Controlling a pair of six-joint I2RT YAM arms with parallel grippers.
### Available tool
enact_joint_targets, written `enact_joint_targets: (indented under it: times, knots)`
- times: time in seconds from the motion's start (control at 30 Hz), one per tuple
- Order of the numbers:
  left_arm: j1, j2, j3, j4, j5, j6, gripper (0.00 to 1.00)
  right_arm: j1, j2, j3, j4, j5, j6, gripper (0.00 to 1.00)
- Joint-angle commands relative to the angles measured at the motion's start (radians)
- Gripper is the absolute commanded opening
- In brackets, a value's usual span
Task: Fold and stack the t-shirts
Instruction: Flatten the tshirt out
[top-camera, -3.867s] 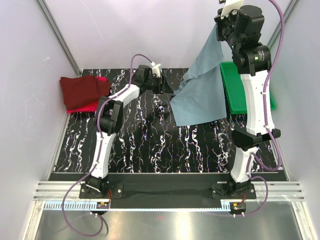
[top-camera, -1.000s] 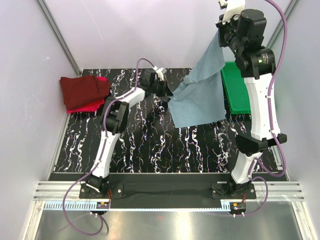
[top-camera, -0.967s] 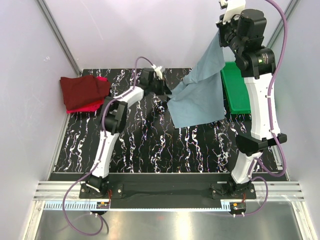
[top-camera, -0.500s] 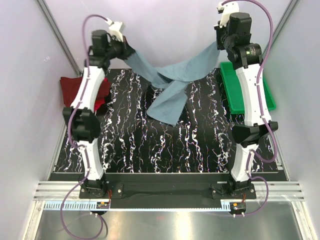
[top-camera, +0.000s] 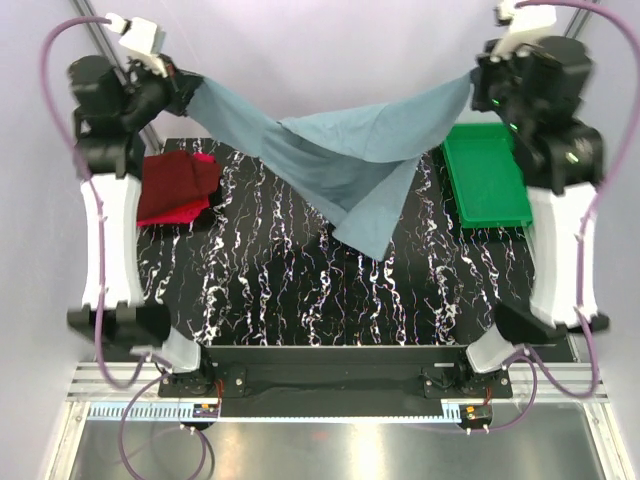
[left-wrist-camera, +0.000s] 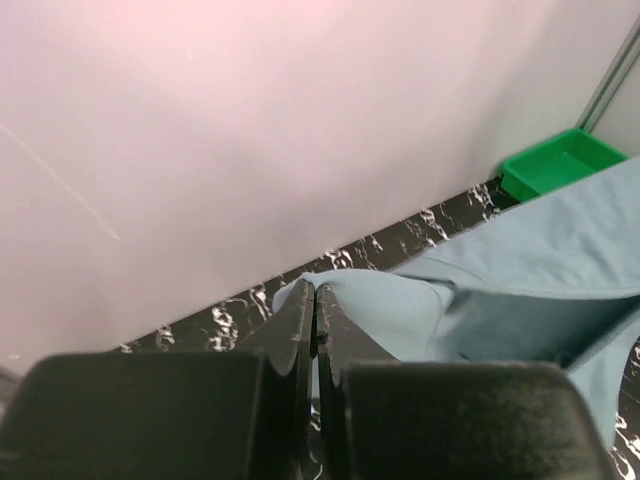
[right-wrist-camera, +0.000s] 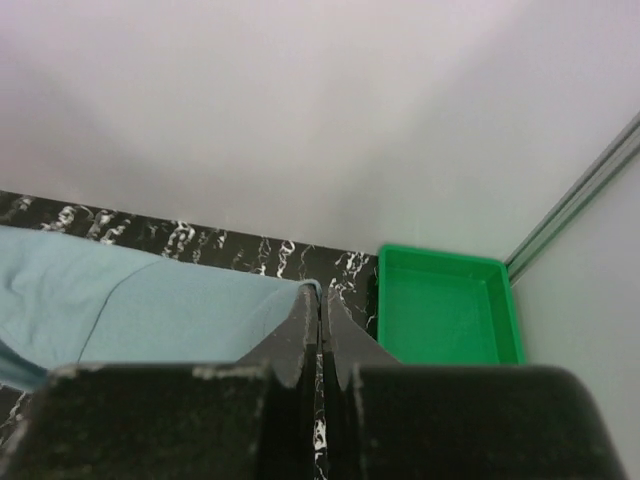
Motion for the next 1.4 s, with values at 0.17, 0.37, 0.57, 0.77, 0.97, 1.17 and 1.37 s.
enact_joint_targets:
  times: [0.17, 0.37, 0.57, 0.77, 0.97, 1.17, 1.37]
  knots:
    - [0.014, -0.36, -0.135, 0.187, -0.092, 0.054, 0.0, -0.113, -0.336, -0.251, -0.009, -0.18, 0.127, 0.0]
    - [0.014, -0.263, 0.015, 0.124, -0.261, 0.062, 0.0, -0.208, -0.389, -0.602, 0.138, -0.493, 0.519, 0.0]
    - [0.005, -0.154, -0.032, 0.123, -0.154, -0.013, 0.01, -0.208, -0.315, -0.848, 0.238, -0.656, 0.675, 0.0]
    - [-0.068, 0.007, -0.052, -0.029, -0.091, 0.112, 0.01, -0.214, -0.312, -1.053, 0.315, -0.63, 0.628, 0.0]
    - [-0.156, 0.226, 0.05, -0.086, -0.132, 0.139, 0.01, -0.224, -0.361, -1.178, 0.235, -0.527, 0.606, 0.0]
    - [-0.214, 0.507, 0.394, -0.345, -0.14, 0.166, 0.04, -0.224, -0.43, -1.27, 0.145, -0.44, 0.608, 0.05]
    - [-0.303, 0.569, 0.319, -0.292, -0.219, 0.203, 0.47, -0.224, -0.39, -1.206, 0.2, -0.522, 0.56, 0.71]
